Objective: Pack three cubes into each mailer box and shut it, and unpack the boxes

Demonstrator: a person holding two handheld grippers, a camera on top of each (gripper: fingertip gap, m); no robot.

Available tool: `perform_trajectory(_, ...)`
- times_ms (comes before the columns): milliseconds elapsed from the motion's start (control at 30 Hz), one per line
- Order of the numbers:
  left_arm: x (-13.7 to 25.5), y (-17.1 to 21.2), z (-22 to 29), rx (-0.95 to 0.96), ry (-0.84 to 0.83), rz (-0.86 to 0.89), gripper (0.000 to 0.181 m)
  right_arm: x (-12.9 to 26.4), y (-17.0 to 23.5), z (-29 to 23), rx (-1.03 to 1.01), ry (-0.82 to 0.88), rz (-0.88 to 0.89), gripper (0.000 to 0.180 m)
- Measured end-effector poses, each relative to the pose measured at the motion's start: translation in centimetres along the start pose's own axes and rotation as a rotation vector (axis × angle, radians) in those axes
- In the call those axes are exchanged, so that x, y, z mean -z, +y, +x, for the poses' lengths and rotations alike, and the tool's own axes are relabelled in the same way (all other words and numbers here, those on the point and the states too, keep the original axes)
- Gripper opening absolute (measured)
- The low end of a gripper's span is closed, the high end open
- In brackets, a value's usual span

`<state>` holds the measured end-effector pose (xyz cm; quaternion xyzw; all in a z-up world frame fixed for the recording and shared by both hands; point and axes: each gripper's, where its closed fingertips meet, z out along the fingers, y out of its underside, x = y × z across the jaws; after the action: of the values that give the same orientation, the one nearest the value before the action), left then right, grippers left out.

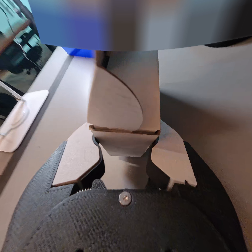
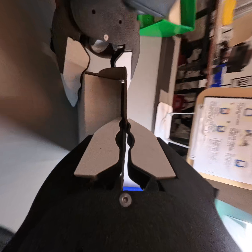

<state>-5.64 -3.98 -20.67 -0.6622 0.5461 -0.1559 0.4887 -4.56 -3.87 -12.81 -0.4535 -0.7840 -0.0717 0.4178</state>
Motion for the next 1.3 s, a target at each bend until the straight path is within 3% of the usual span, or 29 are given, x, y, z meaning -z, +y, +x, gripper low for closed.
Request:
perform_trajectory(33, 0.0, -0.1, -0.1, -0.04, -0.025, 0.013, 0.076, 0.2, -0.1, 0.0, -0.047, -0.059, 0.005, 0.002)
perform_trajectory(133, 0.2, 0.5, -0.3, -0.068, -0.044, 0.014, 0.081, 0.8, -0.1, 0.1, -0.169, -0.201, -0.013, 0.001)
perform_trajectory(200, 0.4, 2.1, 0.2, 0.062, 0.06, -0.031, 0.104, 1.3, 0.0, 0.9, -0.245, -0.239, -0.032, 0.001)
perform_trajectory(367, 3.3, 0.0, 1.6, 0.362, 0.295, 0.12, 0.104, 1.9, 0.6, 2.0, -0.292, -0.185, -0.073, 0.001)
perform_trajectory(633, 5.3, -1.2, 4.2, 0.454, 0.39, 0.164, 0.106, 2.6, 0.1, 2.5, -0.344, -0.173, -0.077, 0.001)
perform_trajectory(767, 5.5, -0.7, 3.6, 0.417, 0.275, 0.147, 0.084, 2.9, -0.4, 3.0, -0.345, -0.186, -0.066, 0.001)
perform_trajectory(933, 6.7, -1.4, 4.8, 0.155, 0.174, 0.121, 0.052, 2.0, 0.2, 4.0, -0.373, -0.219, -0.062, 0.001)
perform_trajectory(1100, 4.4, 1.4, 6.0, -0.079, 0.072, -0.106, 0.041, 1.0, 0.0, 4.9, -0.38, -0.292, -0.036, 0.002)
perform_trajectory(1200, 3.9, 1.4, 5.8, -0.115, 0.042, -0.138, 0.023, 0.3, -0.1, 5.7, -0.353, -0.333, -0.037, 0.001)
perform_trajectory(1300, 3.8, 1.4, 5.6, -0.142, 0.027, -0.136, 0.017, -1.8, 1.2, 7.0, -0.264, -0.31, -0.067, 0.002)
